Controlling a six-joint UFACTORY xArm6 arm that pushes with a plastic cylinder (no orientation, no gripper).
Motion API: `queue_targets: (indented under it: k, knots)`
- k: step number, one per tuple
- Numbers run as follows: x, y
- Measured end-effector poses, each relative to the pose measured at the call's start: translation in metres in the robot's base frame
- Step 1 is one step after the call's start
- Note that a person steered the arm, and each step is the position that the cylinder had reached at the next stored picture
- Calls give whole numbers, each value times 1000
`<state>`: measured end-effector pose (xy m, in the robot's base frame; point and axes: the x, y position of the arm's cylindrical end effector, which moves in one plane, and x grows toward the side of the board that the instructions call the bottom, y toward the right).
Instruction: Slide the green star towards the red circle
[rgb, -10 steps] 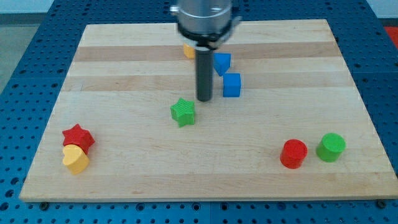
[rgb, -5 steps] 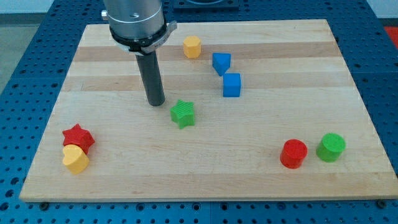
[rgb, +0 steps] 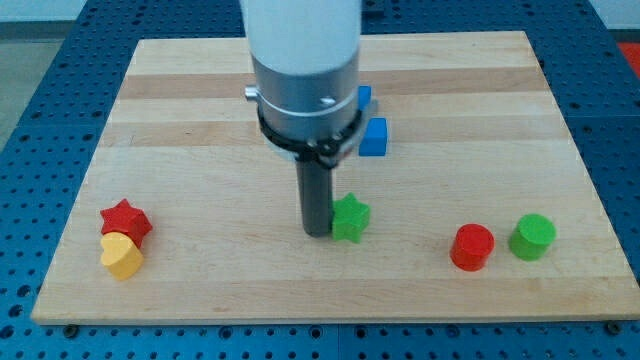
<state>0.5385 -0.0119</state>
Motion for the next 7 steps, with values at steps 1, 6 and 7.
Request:
queue_targets:
  k: [1,6,7]
  knots:
    - [29,25]
    - [-13,38]
    - [-11,77]
